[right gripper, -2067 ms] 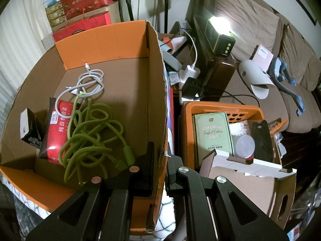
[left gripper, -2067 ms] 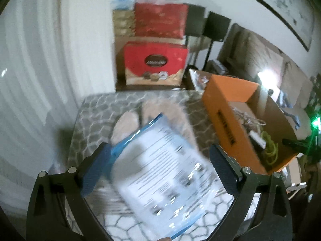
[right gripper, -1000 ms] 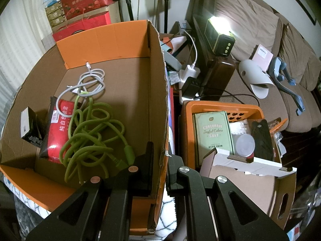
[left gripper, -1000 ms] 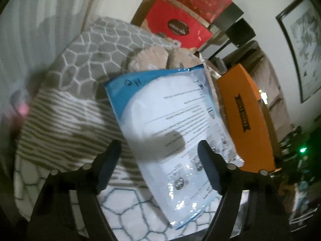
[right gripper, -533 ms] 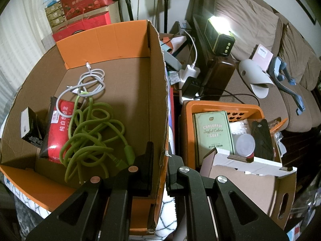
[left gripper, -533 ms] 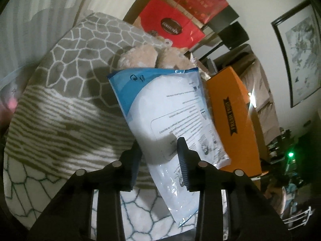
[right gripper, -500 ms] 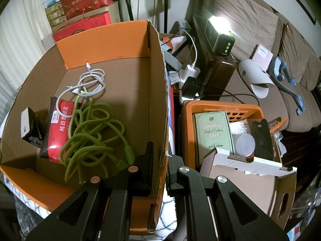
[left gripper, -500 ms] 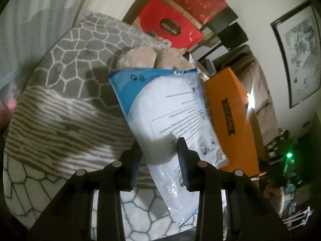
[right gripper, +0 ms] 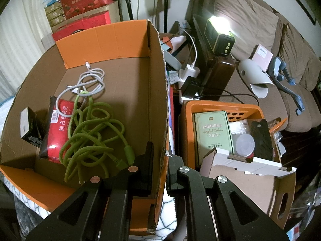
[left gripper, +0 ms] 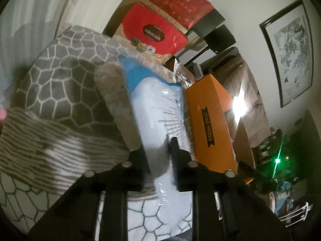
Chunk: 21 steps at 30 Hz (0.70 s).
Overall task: Organize objects
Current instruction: 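Lift the plastic bag with the left gripper and drop it into the box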
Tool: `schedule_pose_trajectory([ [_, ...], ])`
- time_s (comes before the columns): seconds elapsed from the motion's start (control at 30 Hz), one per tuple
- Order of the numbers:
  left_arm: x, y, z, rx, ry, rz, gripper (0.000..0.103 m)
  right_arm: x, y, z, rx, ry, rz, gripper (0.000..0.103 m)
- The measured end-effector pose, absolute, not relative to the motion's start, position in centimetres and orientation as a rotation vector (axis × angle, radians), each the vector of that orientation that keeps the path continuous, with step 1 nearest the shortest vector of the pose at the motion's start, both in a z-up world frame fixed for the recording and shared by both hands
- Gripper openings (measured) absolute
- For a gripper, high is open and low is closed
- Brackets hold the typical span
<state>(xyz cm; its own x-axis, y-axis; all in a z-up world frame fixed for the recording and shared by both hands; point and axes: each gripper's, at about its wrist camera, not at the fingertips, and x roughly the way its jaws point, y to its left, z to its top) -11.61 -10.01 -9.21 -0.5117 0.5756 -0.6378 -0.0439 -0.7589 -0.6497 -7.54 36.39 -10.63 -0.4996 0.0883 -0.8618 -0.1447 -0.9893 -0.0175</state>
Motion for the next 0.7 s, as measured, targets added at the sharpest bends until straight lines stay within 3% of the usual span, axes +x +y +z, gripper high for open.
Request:
schedule_pose_trajectory([
  [0.7, -14.4, -4.7, 3.4, -1.062, -0.734, 2.348, 0.010, -7.6, 36.4, -10.6, -1.494, 0.084, 2.608, 0.009],
])
